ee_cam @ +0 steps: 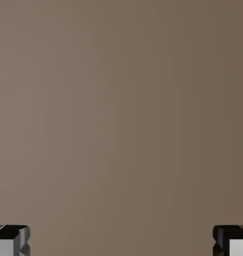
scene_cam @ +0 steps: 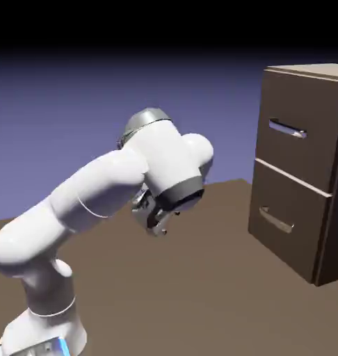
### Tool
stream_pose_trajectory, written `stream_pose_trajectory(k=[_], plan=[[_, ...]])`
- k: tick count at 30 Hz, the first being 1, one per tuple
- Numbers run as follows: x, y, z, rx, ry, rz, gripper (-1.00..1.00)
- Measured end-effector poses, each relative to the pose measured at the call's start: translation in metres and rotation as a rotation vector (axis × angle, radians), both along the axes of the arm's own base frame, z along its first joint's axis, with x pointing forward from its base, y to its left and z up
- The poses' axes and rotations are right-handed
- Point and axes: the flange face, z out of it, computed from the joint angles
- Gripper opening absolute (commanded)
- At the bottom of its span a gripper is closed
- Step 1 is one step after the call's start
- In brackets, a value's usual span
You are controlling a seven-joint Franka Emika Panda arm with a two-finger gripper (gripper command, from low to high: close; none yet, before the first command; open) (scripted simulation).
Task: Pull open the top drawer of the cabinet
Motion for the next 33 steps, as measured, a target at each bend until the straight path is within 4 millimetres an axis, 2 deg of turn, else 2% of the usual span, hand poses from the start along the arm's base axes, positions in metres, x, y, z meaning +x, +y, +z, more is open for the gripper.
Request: stream_pose_trajectory(k=[5,10,13,15,17,20,22,27,28,30,33], plan=[[0.037,-0.001,0.055,0.114,-0.211,0.005,0.0],[0.083,-0.03,0.121,0.215,-0.448,-0.075,0.0],[0.111,-0.064,0.164,0.262,-0.594,-0.164,0.0],[0.129,-0.094,0.192,0.287,-0.692,-0.239,0.0],[0.146,-0.13,0.218,0.304,-0.787,-0.327,0.0],[0.166,-0.196,0.255,0.316,-0.924,-0.481,0.0],[0.166,-0.198,0.256,0.316,-0.929,-0.486,0.0],[0.213,-0.198,0.256,0.317,-0.928,-0.486,0.0],[0.216,-0.198,0.256,0.316,-0.929,-0.486,-1.0],[0.216,-0.198,0.256,0.316,-0.929,-0.486,-1.0],[0.189,-0.198,0.256,0.316,-0.925,-0.486,-1.0]])
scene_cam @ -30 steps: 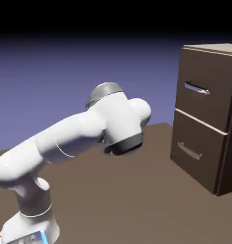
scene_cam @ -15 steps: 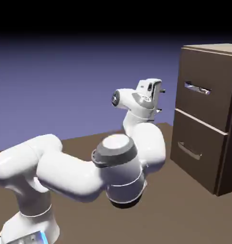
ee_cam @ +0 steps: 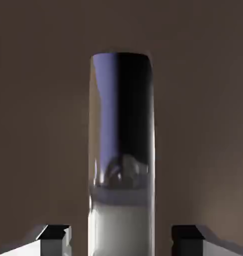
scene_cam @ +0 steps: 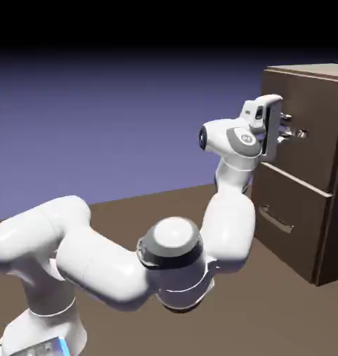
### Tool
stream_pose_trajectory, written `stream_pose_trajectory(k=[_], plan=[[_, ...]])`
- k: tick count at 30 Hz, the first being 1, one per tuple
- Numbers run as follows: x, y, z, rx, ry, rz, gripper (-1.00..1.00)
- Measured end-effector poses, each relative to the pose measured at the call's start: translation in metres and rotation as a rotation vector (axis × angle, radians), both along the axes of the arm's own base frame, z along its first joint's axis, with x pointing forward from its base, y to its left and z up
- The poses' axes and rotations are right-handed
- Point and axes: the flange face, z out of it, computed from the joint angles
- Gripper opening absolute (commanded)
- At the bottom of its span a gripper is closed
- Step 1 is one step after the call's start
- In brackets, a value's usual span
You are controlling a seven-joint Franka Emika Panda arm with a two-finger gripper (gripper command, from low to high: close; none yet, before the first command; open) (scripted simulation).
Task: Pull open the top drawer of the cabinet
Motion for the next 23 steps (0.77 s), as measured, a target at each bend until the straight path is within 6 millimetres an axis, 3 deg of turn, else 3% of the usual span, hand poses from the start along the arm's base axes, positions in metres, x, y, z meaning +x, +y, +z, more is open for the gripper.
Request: stream_pose_trajectory(k=[9,19,20,22,23], plan=[[-0.091,0.0,0.0,0.0,0.0,0.0,-1.0],[-0.208,0.0,0.0,0.0,-0.001,0.0,-1.0],[-0.214,0.0,0.0,0.0,-0.001,0.0,1.0],[-0.214,0.0,0.0,0.0,-0.003,-0.001,1.0],[-0.227,-0.001,0.001,0.002,-0.004,0.0,1.0]])
